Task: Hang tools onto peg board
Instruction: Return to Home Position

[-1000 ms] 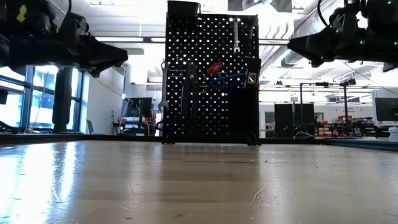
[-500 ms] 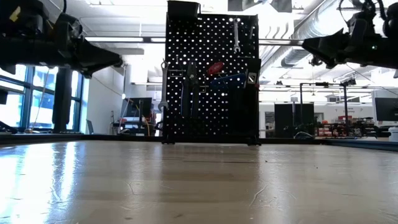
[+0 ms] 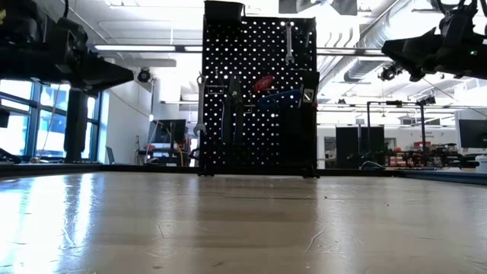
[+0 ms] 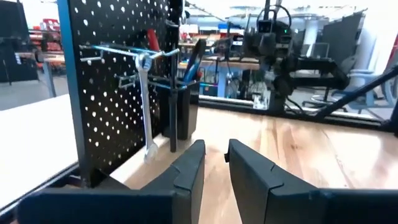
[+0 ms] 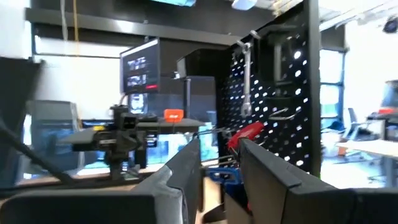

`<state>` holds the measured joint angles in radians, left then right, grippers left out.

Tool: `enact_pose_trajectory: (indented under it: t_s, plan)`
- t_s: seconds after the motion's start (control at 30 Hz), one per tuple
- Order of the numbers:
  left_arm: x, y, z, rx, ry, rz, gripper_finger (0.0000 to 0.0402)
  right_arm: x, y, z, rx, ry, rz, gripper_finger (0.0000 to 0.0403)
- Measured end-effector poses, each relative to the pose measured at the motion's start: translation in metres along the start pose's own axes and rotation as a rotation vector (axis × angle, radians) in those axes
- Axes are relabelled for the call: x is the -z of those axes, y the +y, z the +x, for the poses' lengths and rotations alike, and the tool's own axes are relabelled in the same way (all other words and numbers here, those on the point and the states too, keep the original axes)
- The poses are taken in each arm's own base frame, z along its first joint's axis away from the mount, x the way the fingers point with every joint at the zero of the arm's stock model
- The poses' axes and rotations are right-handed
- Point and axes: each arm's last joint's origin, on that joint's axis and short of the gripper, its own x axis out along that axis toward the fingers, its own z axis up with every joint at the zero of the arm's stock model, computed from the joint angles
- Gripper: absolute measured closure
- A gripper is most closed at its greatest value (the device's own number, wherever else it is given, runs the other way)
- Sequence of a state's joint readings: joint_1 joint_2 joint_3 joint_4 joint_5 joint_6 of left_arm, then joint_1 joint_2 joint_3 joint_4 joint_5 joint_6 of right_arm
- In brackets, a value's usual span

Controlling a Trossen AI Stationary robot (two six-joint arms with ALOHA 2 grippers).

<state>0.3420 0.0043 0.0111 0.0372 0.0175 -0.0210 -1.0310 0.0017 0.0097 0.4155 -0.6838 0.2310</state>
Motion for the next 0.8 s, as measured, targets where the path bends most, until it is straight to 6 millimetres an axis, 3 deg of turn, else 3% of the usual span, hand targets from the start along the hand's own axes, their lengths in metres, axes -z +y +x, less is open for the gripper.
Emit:
enact_pose_trajectory:
  t_s: [0.37, 0.8]
  plan:
    - [0.002, -0.001, 0.0, 0.024, 0.019, -0.068, 0.0337, 0.01, -0.002, 0.0, 0.012, 0.087, 0.182, 0.0297]
    - [0.002, -0.001, 0.0, 0.02, 0.025, -0.099, 0.0337, 0.019, -0.003, -0.001, 0.033, 0.158, 0.241, 0.0297]
